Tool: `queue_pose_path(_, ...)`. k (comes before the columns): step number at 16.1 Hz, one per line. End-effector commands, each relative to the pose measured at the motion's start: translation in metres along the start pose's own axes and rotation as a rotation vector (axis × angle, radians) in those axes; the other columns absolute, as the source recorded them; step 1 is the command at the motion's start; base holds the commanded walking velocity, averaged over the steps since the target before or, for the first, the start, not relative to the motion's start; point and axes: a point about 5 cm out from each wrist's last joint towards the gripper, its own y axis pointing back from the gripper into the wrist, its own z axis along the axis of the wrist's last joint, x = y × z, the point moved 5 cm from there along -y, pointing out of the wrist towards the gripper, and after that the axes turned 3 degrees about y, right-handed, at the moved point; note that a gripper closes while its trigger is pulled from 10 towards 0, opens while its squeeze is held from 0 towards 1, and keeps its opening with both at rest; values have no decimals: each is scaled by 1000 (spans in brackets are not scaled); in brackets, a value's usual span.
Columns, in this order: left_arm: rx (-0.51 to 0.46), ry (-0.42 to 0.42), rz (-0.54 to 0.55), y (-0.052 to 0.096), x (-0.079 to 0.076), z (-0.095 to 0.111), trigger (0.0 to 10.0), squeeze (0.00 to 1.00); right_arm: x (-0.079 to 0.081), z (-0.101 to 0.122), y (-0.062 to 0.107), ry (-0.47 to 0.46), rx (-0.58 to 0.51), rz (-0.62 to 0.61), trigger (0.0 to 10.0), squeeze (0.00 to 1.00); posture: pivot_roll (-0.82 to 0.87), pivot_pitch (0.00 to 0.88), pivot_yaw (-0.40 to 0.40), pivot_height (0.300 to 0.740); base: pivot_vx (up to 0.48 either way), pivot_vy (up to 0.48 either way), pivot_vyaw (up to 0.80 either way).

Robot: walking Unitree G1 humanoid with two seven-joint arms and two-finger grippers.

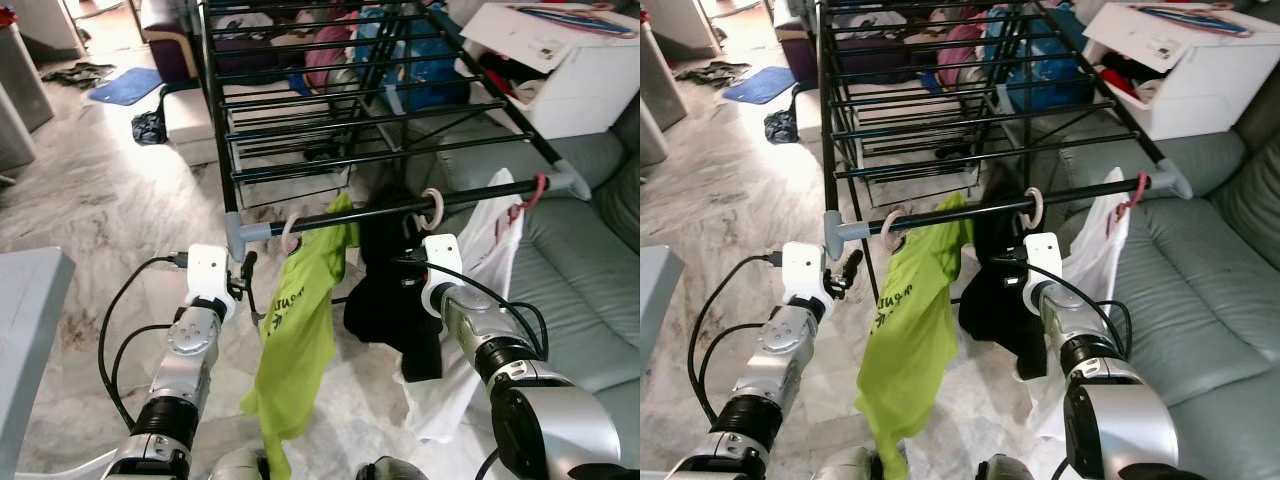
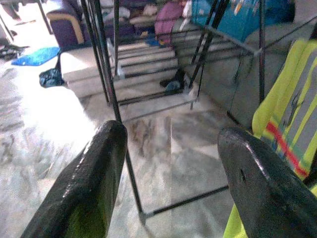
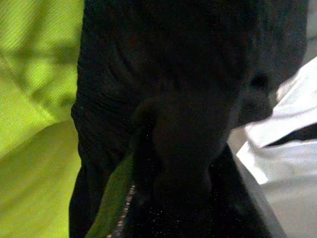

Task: Hang hanger

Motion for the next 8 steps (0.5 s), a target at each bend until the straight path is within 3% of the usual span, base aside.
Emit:
queue_pose_path(1,16,-18,-2,0,-2,-2,10000,0,-9,5,2,7,-44,-37,10000,1000,-13,0,2,740,0,0,0)
queue_pose_path(3,20,-23,2,-1,-2,-3,10000,0,-20,10,7,-25,-118,-76,10000,1000,-16,0,7,740,0,0,0)
queue_pose_path(5,22,-28,7,0,0,-3,10000,0,-27,15,14,54,-190,-139,10000,1000,-25,0,15,740,0,0,0)
queue_pose_path(7,41,-36,19,2,3,-9,10000,0,-20,18,20,26,-276,-121,10000,1000,-29,0,21,740,0,0,0)
queue_pose_path(8,44,-36,24,2,4,-10,10000,0,-17,16,23,58,-295,-130,10000,1000,-31,0,24,740,0,0,0)
